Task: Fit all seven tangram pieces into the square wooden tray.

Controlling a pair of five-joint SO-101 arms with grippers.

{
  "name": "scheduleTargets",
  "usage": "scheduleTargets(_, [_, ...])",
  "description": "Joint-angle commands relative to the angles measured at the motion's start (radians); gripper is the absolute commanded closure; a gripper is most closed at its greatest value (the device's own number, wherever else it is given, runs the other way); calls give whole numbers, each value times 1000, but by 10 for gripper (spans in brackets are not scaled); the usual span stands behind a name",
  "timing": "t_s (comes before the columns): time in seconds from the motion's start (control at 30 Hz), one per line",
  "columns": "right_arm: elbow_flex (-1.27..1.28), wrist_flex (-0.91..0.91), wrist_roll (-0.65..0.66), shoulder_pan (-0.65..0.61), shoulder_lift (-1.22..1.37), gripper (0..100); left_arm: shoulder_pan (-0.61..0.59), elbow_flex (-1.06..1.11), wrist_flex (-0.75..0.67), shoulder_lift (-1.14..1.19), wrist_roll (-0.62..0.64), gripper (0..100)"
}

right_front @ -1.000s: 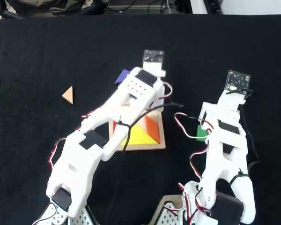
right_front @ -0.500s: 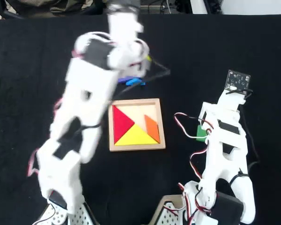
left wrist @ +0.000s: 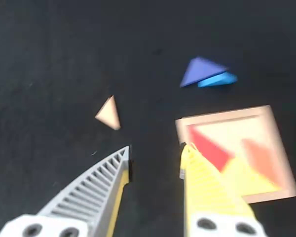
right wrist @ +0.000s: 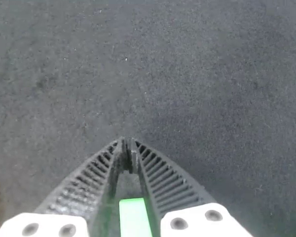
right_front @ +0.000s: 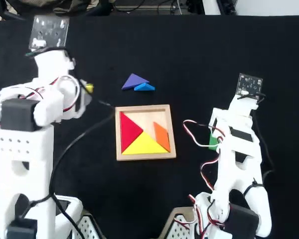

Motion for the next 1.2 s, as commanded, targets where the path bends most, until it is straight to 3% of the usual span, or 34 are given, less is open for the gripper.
scheduleTargets(0.0, [-25,-15,9,-23,1,983,-127,415,-236,-29,-72,820])
scheduleTargets(0.13, [-25,-14,12,-61,1,982,-177,644,-328,-78,-64,823])
scheduleTargets(0.37, [-56,35,132,-158,1,982,-193,1052,-671,-399,133,823])
scheduleTargets(0.47, [-226,230,203,-252,10,982,-194,1162,-760,-480,147,823])
scheduleTargets(0.67, [-737,646,224,-420,208,982,-246,1270,-864,-494,199,823])
scheduleTargets(0.77, [-946,786,293,-502,320,981,-245,1319,-959,-496,227,823])
scheduleTargets(0.83, [-1043,841,364,-543,380,928,-234,1336,-987,-496,232,823])
scheduleTargets(1.03, [-1109,832,552,-710,483,622,-162,1372,-1003,-503,224,823])
scheduleTargets(1.1, [-1095,772,603,-766,512,656,-162,1374,-1003,-503,224,823])
scheduleTargets(1.17, [-1081,655,621,-810,559,793,-162,1376,-1003,-503,224,823])
